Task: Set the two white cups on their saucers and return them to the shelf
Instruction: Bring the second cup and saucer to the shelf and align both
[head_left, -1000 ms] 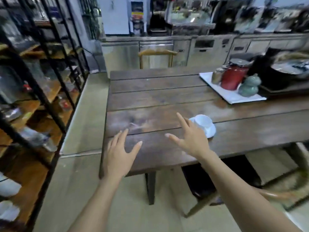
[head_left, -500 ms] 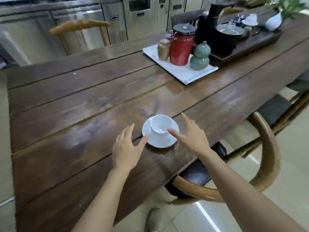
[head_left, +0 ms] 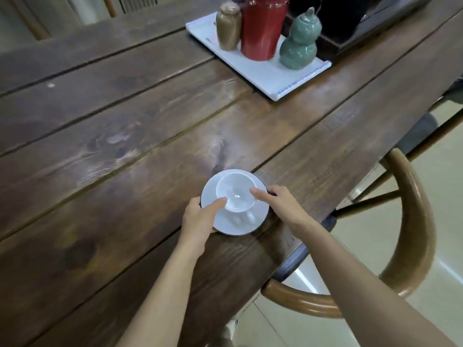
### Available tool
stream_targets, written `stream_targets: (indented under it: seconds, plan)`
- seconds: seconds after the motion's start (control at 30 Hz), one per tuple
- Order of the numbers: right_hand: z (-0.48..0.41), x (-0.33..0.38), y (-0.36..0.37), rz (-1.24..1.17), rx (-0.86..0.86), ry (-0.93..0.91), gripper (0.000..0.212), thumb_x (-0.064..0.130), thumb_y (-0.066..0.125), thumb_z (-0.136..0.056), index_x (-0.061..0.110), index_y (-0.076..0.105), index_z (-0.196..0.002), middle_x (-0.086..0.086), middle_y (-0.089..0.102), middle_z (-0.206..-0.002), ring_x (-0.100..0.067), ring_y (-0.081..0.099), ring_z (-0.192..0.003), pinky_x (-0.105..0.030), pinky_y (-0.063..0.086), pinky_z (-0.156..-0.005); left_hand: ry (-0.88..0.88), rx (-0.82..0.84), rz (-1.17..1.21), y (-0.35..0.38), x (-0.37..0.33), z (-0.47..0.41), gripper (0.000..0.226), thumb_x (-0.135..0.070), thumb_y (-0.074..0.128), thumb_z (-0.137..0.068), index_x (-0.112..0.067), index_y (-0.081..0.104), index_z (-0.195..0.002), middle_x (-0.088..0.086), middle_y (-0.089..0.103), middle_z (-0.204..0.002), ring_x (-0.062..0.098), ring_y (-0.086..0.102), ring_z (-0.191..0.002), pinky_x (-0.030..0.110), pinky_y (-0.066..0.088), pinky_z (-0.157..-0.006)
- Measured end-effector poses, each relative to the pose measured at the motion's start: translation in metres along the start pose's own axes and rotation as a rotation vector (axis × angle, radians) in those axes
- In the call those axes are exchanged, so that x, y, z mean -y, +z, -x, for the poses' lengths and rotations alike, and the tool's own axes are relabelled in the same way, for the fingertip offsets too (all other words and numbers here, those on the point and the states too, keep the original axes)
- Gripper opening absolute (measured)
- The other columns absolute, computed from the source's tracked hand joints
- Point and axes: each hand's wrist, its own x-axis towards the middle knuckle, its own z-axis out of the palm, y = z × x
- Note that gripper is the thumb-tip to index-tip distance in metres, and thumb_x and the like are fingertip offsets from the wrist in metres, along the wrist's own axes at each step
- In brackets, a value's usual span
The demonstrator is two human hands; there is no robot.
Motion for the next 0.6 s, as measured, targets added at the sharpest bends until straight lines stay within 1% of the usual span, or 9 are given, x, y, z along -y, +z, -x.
stream_targets:
  seconds: [0.1, 0.17, 0.2, 0.3, 0.4, 0.43, 0.5, 0.53, 0.6]
  plan:
    - [0.003, 0.003, 0.0, -0.083, 0.032, -0.004, 0.048, 0.054, 0.066, -0.072, 0.009, 0.049, -0.077, -0.008, 0.042, -0.081, -0.021, 0.039, -0.074, -0.03, 0.027, -0.061, -0.033, 0.069, 0.055, -0.005, -0.005, -0.004, 0.039, -0.023, 0.071, -0.078, -0.006, 0.057, -0.11, 0.007, 0.064, -0.11, 0.02, 0.063, -0.094, 0.036, 0.054, -0.069]
    - [0.006, 0.005, 0.002, -0.115, 0.041, -0.02, 0.057, 0.047, 0.067, -0.078, -0.007, 0.053, -0.087, -0.012, 0.045, -0.086, -0.022, 0.041, -0.078, -0.03, 0.031, -0.064, -0.044, 0.085, 0.075, -0.011, -0.005, -0.004, 0.043, -0.023, 0.072, -0.076, -0.007, 0.057, -0.113, 0.008, 0.064, -0.114, 0.021, 0.063, -0.098, 0.038, 0.055, -0.072]
    - [0.007, 0.006, 0.003, -0.125, 0.045, -0.028, 0.059, 0.047, 0.067, -0.079, -0.009, 0.053, -0.095, -0.015, 0.05, -0.089, -0.023, 0.045, -0.078, -0.031, 0.035, -0.068, -0.045, 0.084, 0.089, -0.014, -0.005, -0.003, 0.045, -0.023, 0.073, -0.075, -0.007, 0.056, -0.114, 0.008, 0.064, -0.116, 0.022, 0.063, -0.1, 0.039, 0.055, -0.073]
    - [0.013, 0.014, 0.009, -0.14, 0.067, -0.05, 0.049, 0.049, 0.066, -0.078, 0.006, 0.051, -0.099, -0.006, 0.058, -0.098, -0.015, 0.056, -0.081, -0.029, 0.042, -0.07, -0.027, 0.087, 0.135, -0.026, -0.007, 0.006, 0.048, -0.022, 0.073, -0.076, -0.009, 0.052, -0.117, 0.01, 0.063, -0.117, 0.027, 0.063, -0.102, 0.039, 0.054, -0.072]
    - [0.021, 0.024, 0.016, -0.162, 0.122, -0.057, 0.044, 0.051, 0.066, -0.076, 0.014, 0.051, -0.096, -0.005, 0.061, -0.105, -0.019, 0.062, -0.092, -0.038, 0.051, -0.079, 0.014, 0.063, 0.192, -0.042, -0.011, 0.023, 0.052, -0.023, 0.074, -0.076, -0.013, 0.048, -0.12, 0.009, 0.062, -0.116, 0.029, 0.064, -0.102, 0.044, 0.054, -0.081]
    - [0.026, 0.029, 0.019, -0.182, 0.154, -0.085, 0.036, 0.047, 0.065, -0.079, 0.016, 0.052, -0.091, -0.005, 0.062, -0.1, -0.018, 0.064, -0.09, -0.037, 0.054, -0.077, 0.028, 0.046, 0.206, -0.048, -0.011, 0.031, 0.054, -0.025, 0.074, -0.075, -0.014, 0.047, -0.12, 0.008, 0.062, -0.117, 0.029, 0.063, -0.103, 0.046, 0.054, -0.085]
    - [0.037, 0.039, 0.028, -0.209, 0.227, -0.134, 0.026, 0.038, 0.063, -0.084, 0.015, 0.053, -0.092, -0.002, 0.061, -0.093, -0.015, 0.064, -0.082, -0.025, 0.054, -0.059, 0.055, -0.002, 0.251, -0.062, -0.007, 0.049, 0.054, -0.027, 0.074, -0.075, -0.016, 0.047, -0.121, 0.007, 0.06, -0.119, 0.03, 0.063, -0.103, 0.049, 0.053, -0.087]
    - [0.044, 0.044, 0.033, -0.208, 0.254, -0.149, 0.034, 0.038, 0.064, -0.083, 0.012, 0.052, -0.102, -0.002, 0.059, -0.097, -0.015, 0.064, -0.083, -0.024, 0.053, -0.055, 0.066, -0.028, 0.279, -0.068, -0.003, 0.058, 0.053, -0.027, 0.074, -0.076, -0.015, 0.047, -0.12, 0.007, 0.06, -0.119, 0.03, 0.062, -0.104, 0.049, 0.054, -0.085]
    - [0.058, 0.047, 0.045, -0.191, 0.307, -0.169, 0.049, 0.04, 0.066, -0.082, 0.009, 0.046, -0.114, -0.003, 0.058, -0.103, -0.016, 0.063, -0.088, -0.028, 0.055, -0.058, 0.097, -0.092, 0.335, -0.082, 0.008, 0.084, 0.051, -0.028, 0.074, -0.076, -0.015, 0.049, -0.119, 0.007, 0.06, -0.12, 0.03, 0.062, -0.105, 0.047, 0.054, -0.083]
